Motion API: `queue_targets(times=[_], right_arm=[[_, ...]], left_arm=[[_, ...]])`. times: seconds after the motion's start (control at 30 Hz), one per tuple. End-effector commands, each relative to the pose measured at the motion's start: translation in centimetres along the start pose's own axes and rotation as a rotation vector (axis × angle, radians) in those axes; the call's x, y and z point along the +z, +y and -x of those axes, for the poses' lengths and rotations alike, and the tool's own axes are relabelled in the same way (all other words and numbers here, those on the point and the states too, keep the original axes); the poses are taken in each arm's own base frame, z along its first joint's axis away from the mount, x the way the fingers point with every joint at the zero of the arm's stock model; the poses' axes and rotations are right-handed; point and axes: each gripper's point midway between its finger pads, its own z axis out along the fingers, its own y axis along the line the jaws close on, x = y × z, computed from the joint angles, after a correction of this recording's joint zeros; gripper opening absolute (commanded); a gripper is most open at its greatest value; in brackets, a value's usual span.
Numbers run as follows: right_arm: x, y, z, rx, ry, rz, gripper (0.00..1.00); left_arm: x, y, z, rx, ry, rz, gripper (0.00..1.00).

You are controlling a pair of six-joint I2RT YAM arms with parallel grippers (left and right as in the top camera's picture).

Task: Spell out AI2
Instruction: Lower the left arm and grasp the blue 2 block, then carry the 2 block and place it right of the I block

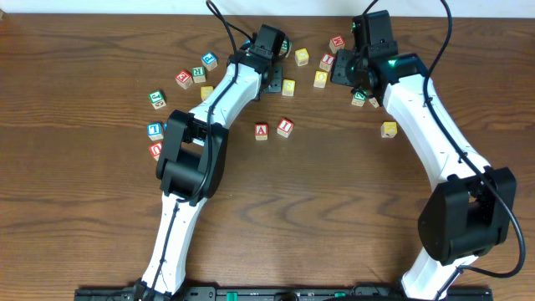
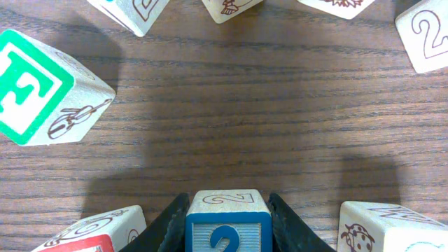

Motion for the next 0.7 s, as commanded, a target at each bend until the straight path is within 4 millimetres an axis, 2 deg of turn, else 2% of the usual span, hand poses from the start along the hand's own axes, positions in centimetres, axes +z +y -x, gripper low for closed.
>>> queue_targets(times=[0.0,0.17,0.27,0.4,0.53,0.67], right_arm=[[0.1,-0.7,0.4,-0.007,-0.016,-0.033,0.46],[0.1,-1.6,1.0,0.009,-0.03,-0.047,0.47],[0.0,-2.5,2.2,0.036,-0.061,-0.041,0.47],[-0.4,-3.5,4.0,0.08,-0.09,0.029,0.47],[-0.8,-5.4,5.4,0.131,-0.101,0.084,0.47],[-1.2,-7.7,6.2,0.179,-0.1,0.114,0.46]], left_arm=[[0.6,0.3,-0.7,0.003,0.019,0.019,0.32],[-2.1,0.2,0.6,0.0,-0.007,0.01,0.32],[-4.4,-0.1,1.2,0.002,-0.021,0.003,0.31],[-7.6,-1.0,1.1,0.023,-0.014,-0.007,0.32],[-10.3,-2.8,-0.3,0.065,0.021,-0.025,0.32],[-11.5,-5.5,-4.0,0.122,0.138,-0.071,0.32]])
